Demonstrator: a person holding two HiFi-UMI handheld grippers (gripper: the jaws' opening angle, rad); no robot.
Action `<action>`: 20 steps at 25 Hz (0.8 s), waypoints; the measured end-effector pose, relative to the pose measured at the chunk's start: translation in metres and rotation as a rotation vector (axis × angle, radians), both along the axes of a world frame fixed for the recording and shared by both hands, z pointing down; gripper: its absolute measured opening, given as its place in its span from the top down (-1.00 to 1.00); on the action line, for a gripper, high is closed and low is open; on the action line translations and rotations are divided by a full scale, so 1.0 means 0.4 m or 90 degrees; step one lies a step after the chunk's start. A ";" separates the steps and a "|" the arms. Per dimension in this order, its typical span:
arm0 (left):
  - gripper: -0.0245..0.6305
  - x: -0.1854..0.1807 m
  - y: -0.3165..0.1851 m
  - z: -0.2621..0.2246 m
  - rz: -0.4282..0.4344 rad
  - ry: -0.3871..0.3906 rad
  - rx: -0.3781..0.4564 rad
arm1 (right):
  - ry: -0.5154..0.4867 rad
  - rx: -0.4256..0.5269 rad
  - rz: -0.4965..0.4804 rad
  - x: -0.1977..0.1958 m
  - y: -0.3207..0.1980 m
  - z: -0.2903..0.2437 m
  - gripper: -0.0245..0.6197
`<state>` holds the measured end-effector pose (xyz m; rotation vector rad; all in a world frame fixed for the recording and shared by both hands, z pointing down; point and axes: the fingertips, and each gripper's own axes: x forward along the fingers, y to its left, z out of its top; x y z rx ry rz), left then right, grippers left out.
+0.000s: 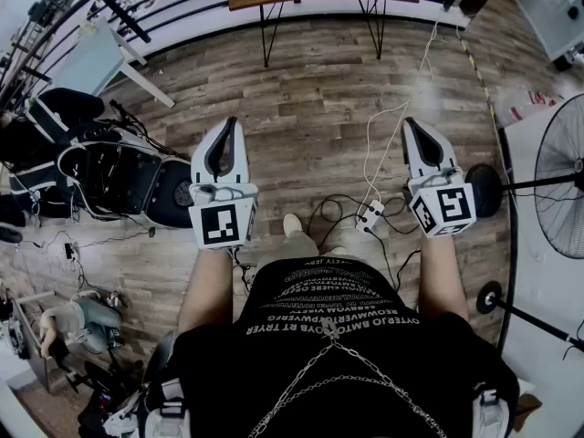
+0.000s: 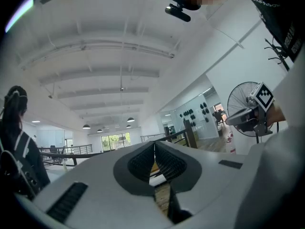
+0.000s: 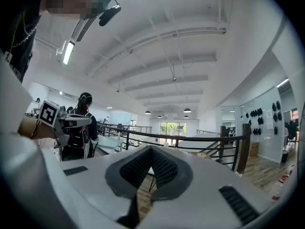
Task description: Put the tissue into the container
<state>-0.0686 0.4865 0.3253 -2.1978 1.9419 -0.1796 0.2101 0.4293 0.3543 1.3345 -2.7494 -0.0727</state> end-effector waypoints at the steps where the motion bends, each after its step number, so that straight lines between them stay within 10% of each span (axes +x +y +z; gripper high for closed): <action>1: 0.84 -0.010 -0.014 -0.005 0.003 0.001 0.006 | 0.001 -0.001 0.002 -0.014 -0.009 0.000 0.92; 20: 0.84 -0.281 -0.181 -0.041 0.091 0.115 0.001 | -0.018 0.022 0.009 -0.248 -0.084 -0.115 0.91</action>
